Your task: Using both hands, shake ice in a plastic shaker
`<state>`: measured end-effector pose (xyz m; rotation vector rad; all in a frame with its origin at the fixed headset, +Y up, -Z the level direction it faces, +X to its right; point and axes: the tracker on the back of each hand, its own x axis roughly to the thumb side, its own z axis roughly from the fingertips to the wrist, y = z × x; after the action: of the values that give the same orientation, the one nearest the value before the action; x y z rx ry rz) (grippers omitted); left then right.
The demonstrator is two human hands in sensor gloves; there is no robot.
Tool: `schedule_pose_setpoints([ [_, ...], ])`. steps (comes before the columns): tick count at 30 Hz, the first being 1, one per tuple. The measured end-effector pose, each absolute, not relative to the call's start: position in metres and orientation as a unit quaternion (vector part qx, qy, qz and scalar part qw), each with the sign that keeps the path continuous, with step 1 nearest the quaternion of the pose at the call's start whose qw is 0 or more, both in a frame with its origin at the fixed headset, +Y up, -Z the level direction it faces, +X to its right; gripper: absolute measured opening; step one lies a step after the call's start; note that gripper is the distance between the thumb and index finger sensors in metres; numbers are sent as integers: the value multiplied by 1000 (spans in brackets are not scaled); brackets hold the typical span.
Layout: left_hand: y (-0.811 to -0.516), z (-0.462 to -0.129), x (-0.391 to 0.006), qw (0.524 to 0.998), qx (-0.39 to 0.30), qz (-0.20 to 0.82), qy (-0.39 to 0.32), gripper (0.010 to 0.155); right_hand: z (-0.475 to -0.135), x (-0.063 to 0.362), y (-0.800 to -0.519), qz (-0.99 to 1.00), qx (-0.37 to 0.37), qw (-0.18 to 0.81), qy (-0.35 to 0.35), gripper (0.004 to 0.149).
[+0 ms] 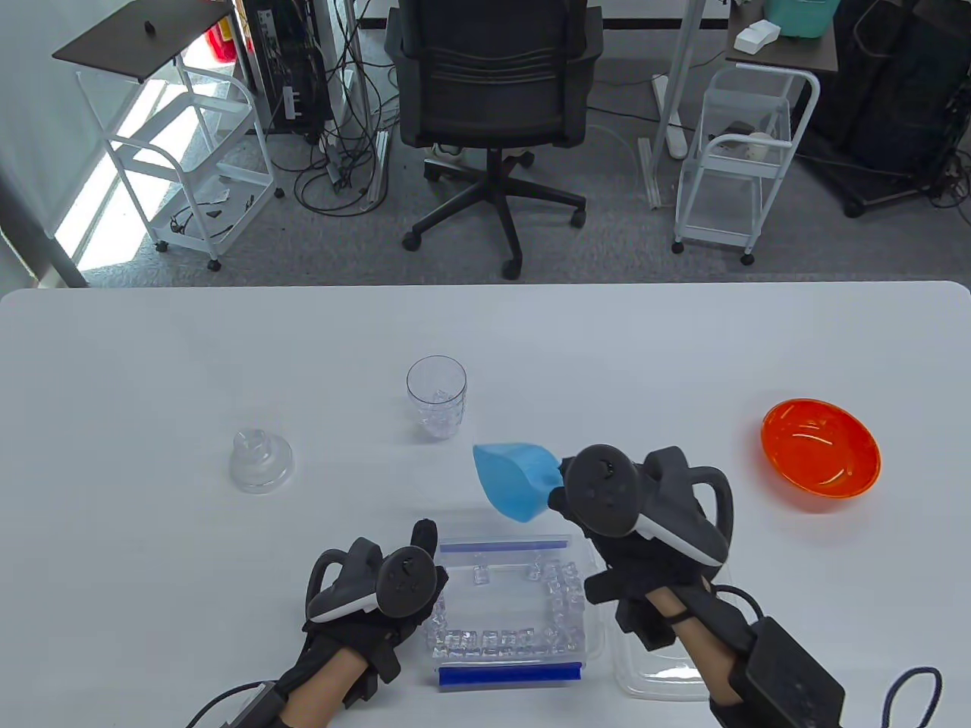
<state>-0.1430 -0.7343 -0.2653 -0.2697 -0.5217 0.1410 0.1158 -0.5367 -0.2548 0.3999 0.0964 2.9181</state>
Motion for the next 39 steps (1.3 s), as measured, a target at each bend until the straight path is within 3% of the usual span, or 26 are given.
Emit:
schedule_pose_setpoints([
  [7,-734,-265,-143,955,-131,68,-256,66,-250,142,-557,978,149,101,102,50],
  [13,-735,-265,-142,956,-132,69,-253,66,-255,119,-583,973,208,-9,99,49],
  [16,-735,-265,-142,957,-131,73,-247,65,-262,109,-582,969,220,-10,115,48],
  [18,-735,-264,-141,959,-132,70,-242,64,-272,106,-585,957,224,19,183,49],
  [25,-735,-264,-140,960,-128,68,-238,64,-295,130,-622,944,184,140,234,48],
  [31,-735,-264,-140,960,-129,68,-238,64,-292,149,-675,917,136,275,255,49],
  [39,-735,-265,-140,960,-131,68,-240,64,-288,162,-708,882,97,366,281,49],
])
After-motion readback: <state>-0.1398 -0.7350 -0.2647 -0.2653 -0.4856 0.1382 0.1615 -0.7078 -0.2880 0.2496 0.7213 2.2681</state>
